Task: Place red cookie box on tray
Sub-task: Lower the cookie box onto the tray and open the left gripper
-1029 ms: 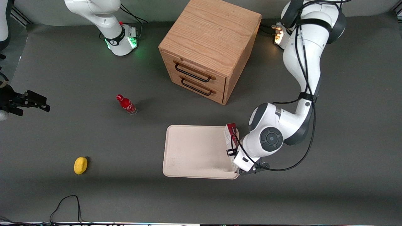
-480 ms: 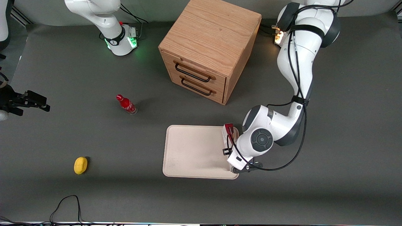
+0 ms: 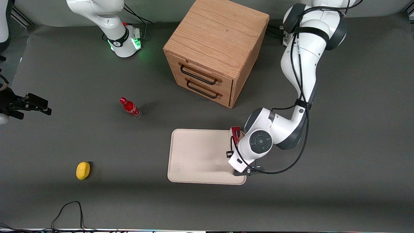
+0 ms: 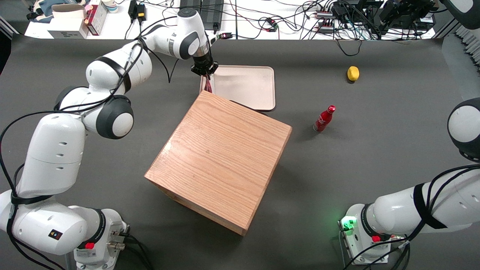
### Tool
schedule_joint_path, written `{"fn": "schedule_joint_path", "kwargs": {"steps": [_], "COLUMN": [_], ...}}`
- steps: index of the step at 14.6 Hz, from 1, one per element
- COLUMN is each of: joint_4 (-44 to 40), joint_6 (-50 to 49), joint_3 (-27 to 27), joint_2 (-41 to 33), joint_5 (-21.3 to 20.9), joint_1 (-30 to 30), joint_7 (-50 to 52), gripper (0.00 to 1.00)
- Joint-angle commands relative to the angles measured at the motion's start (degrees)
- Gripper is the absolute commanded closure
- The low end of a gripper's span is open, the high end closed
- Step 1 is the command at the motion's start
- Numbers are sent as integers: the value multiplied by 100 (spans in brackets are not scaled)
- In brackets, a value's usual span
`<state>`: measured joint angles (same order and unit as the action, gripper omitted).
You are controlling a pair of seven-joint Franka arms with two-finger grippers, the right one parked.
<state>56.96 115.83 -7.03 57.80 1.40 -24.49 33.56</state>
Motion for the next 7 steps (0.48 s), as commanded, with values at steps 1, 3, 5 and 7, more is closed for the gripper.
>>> {"fn": "schedule_joint_path", "kwargs": {"steps": [1, 3, 5, 7], "joint_4": [-18, -18, -18, -9], "joint_6": [141, 141, 80, 10], "joint_3": [70, 70, 70, 79], "joint_2": [83, 83, 57, -110], "joint_5": [-96, -183, -192, -201], "joint_1": [-73, -82, -73, -47], "joint_7": [-52, -51, -51, 53], "gripper": [0, 0, 0, 0]}}
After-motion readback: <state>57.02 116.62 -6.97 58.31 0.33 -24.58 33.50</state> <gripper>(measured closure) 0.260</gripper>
